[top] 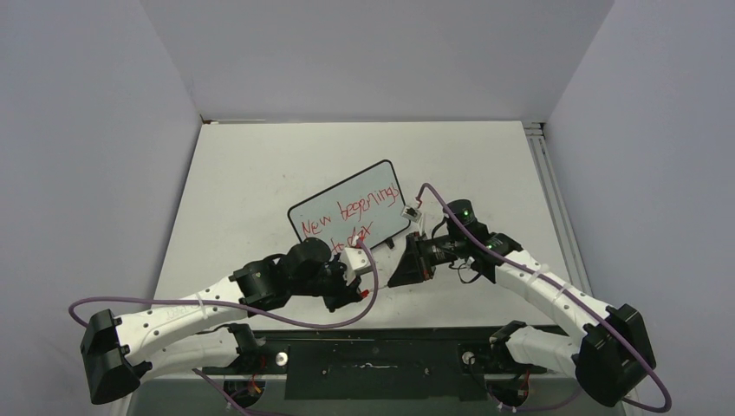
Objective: Write a sentence on the whiteboard
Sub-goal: Insert the whiteboard marker without the cap into the pen cap.
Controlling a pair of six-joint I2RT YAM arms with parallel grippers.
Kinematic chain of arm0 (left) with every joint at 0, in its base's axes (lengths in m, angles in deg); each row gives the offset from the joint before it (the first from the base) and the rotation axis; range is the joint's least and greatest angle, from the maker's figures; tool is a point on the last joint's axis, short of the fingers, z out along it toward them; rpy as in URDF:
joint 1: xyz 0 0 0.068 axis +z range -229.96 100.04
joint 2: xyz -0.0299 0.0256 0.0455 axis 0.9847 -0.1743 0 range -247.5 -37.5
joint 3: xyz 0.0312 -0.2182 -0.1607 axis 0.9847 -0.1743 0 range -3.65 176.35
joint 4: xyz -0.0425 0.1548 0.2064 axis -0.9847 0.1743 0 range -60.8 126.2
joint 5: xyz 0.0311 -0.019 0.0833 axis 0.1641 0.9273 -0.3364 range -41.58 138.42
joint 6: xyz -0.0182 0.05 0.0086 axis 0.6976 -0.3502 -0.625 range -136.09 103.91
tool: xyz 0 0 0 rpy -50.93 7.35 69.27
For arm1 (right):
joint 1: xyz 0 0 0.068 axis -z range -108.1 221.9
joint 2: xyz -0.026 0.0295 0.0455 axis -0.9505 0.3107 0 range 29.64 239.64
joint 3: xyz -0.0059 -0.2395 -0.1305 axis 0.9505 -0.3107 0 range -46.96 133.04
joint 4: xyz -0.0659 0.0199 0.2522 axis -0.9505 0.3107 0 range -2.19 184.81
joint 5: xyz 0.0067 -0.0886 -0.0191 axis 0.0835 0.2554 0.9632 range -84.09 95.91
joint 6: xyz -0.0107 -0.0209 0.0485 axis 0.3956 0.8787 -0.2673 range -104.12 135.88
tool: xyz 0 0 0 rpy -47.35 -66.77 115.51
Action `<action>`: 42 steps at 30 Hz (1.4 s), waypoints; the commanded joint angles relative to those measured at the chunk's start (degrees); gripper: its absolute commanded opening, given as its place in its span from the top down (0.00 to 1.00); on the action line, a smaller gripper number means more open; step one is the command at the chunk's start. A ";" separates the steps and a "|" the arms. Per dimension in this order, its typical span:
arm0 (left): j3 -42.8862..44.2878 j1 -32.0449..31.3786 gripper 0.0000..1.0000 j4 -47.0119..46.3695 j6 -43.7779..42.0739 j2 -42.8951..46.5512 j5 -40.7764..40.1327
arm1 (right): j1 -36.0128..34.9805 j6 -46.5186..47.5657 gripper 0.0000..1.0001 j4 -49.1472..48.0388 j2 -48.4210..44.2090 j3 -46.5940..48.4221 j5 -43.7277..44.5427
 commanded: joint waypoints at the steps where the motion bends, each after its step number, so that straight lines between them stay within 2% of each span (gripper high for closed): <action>1: 1.06 -0.44 1.00 -1.22 -1.11 0.12 -0.38 | -0.92 0.24 0.95 -3.56 1.53 1.39 0.69; 14: 1.06 -0.78 1.00 -0.93 -1.27 0.29 -0.62 | -1.16 -0.75 0.95 -4.23 -0.23 2.28 2.12; 30: 1.06 -1.40 1.00 -0.57 -1.32 0.51 -1.15 | -0.28 2.64 0.95 1.71 -1.08 3.03 4.27; 42: 1.15 -1.66 1.00 -0.36 -1.39 0.29 -1.17 | -0.28 2.80 0.95 2.07 -1.49 3.15 3.61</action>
